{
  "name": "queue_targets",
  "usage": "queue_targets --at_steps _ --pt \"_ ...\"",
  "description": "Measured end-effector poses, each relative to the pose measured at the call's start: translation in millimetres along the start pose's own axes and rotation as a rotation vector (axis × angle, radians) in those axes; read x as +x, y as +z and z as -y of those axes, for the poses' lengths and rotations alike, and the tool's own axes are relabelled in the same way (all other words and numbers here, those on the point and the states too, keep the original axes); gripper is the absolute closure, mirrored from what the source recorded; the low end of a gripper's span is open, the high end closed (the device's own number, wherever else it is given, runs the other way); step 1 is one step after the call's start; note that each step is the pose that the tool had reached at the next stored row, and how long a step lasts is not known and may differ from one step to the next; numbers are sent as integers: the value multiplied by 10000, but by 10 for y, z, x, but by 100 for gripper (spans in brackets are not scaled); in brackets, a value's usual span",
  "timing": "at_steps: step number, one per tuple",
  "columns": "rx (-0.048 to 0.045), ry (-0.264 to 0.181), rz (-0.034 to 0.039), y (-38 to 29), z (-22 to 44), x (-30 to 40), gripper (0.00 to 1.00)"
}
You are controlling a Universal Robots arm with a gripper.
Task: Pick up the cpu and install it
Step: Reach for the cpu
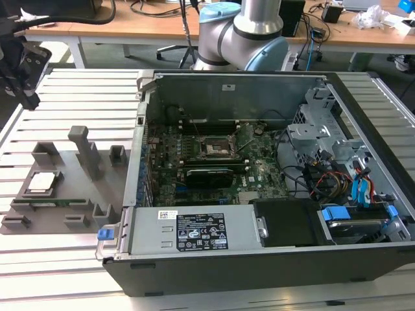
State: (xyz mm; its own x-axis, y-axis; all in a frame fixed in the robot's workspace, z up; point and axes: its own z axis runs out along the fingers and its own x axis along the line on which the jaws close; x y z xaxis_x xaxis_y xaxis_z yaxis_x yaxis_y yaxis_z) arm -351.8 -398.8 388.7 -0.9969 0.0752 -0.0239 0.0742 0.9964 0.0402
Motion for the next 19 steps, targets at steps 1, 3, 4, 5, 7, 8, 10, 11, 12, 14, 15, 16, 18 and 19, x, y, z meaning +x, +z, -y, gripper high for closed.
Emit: queue_targets --at_steps 1,3,4,5,7,8,10,11,12,14,15,16,18,19 --pt "0 0 0 0 1 18 89" --pt "0 0 1 0 5 71 89" --pt "0 0 1 0 6 85 89" --pt "0 0 0 0 8 106 89" --pt "0 -1 0 1 11 143 89" --pt "0 -1 1 1 12 159 89" --pt "-1 0 1 2 14 191 89" --pt "0 -1 0 2 16 212 89" --pt "0 -1 0 2 17 226 89" --pt "0 0 1 2 20 269 89" --pt "0 0 0 2 21 288 89" --pt "-1 0 1 3 23 311 89" --pt "1 0 0 3 26 347 89" --pt "0 0 1 4 27 361 89"
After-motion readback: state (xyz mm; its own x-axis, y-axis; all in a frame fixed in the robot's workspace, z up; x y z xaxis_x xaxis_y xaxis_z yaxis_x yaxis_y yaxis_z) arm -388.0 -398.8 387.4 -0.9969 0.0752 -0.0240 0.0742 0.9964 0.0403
